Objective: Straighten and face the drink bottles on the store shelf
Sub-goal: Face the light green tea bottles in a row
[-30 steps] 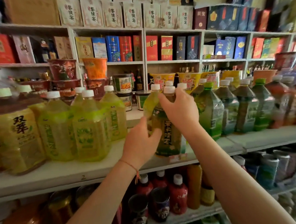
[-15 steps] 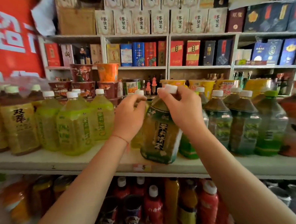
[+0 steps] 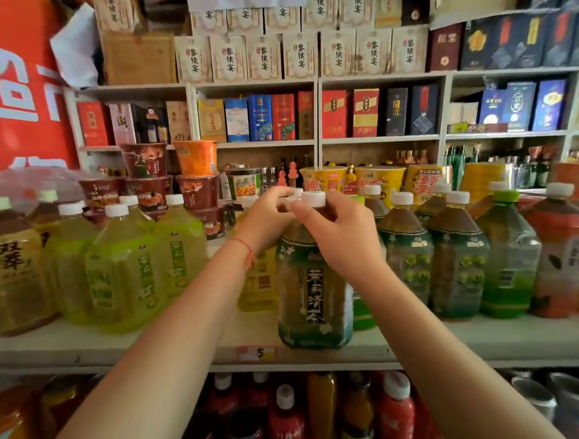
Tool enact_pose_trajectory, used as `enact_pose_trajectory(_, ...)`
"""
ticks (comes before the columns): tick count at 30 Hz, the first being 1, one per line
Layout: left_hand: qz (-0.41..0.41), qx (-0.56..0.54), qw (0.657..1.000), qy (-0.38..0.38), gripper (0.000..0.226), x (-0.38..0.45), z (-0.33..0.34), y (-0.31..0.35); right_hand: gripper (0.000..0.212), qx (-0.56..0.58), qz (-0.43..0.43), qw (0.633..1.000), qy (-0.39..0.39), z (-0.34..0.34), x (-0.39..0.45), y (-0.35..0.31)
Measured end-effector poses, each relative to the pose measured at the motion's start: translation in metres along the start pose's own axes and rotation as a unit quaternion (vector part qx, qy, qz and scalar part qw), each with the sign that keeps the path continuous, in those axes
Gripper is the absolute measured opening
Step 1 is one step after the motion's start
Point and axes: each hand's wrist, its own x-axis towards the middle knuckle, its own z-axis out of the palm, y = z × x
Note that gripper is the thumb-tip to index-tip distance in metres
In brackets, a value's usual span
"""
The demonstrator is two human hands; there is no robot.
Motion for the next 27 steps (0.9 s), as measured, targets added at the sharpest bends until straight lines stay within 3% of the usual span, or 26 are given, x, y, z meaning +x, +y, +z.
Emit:
enact_pose_trajectory(3, 0.042, 0.017, 0.998, 0.050, 0.012, -0.008, 0.001, -0.005, 0.024, -0.010, 0.007, 1.000, 0.000, 0.000, 0.002, -0.001)
enact_pose_trajectory(7, 0.084, -0.029, 0.988, 0.124, 0.013, -0.020, 0.001, -0.016, 0.029, -0.018, 0.010, 1.000, 0.004, -0.005, -0.001, -0.007)
enact_pose_trajectory(11, 0.064, -0.137, 0.964, 0.219, 0.019, -0.032, -0.009, -0.010, 0.040, -0.036, 0.016, 0.999, -0.005, -0.008, -0.005, -0.021)
enact_pose_trajectory(15, 0.051, -0.197, 0.946, 0.253, 0.021, -0.035, -0.047, 0.005, 0.046, -0.071, 0.017, 0.997, -0.039, -0.011, -0.009, -0.037)
enact_pose_trajectory(20, 0.057, -0.128, 0.955, 0.260, 0.032, -0.049, -0.104, 0.002, 0.043, -0.098, 0.026, 0.995, -0.017, 0.003, -0.005, -0.047)
enact_pose_trajectory(27, 0.058, -0.006, 0.945, 0.321, 0.039, -0.060, -0.132, -0.040, 0.037, -0.197, 0.059, 0.978, 0.046, 0.047, 0.018, -0.024)
